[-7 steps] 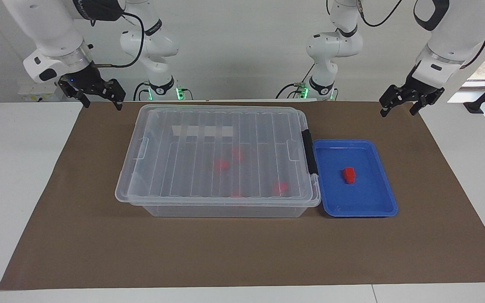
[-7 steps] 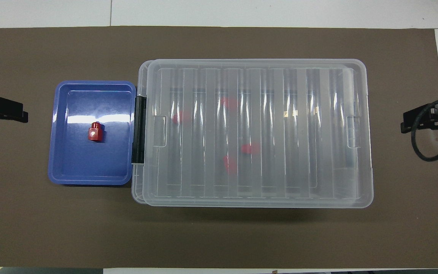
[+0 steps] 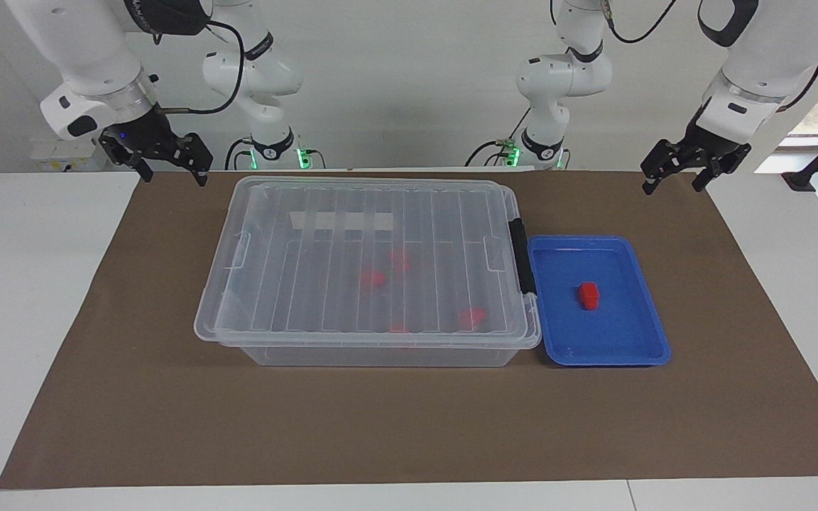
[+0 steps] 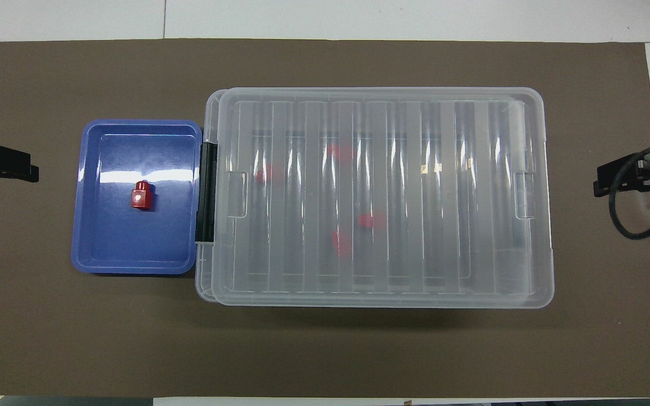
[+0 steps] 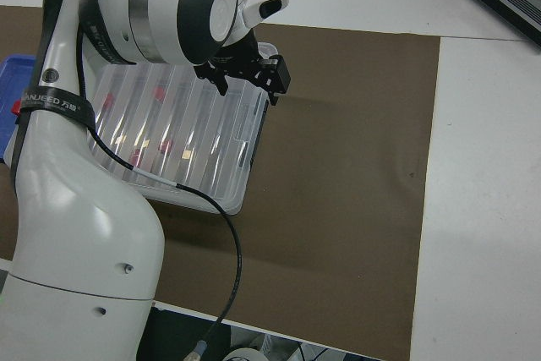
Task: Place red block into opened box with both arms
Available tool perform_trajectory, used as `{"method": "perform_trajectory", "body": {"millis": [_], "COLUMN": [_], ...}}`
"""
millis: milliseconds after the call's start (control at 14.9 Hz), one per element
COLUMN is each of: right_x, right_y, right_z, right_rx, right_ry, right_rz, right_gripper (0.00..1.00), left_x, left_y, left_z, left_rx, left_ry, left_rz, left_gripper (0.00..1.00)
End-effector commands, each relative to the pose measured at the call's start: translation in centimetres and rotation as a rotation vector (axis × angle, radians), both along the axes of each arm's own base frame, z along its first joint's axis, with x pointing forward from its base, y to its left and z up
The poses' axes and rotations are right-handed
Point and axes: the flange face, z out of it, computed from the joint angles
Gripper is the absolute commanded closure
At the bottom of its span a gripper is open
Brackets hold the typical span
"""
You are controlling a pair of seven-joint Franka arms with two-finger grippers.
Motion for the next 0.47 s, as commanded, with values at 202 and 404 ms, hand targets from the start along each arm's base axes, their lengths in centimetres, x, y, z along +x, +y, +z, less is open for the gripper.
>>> {"method": "perform_trajectory", "body": {"millis": [202,404], "right_x": [0.9,1.6], "right_y": [1.6,2.2], "right_z": [-1.3,-3.3], "right_rx": [0.021,0.022], "right_ry": [-0.069,-0.095], "right_rz": [0.013,0.022], "right_gripper": [0.00,0.00], "left_x": [-0.3,0.2], "left_y": [0.3,0.5], "left_z": [0.3,0.0], "left_rx": [-0.001,0.007], "left_ry": [-0.018,-0.023], "left_rz": [-0.002,-0.002], "left_gripper": [0.00,0.02]}}
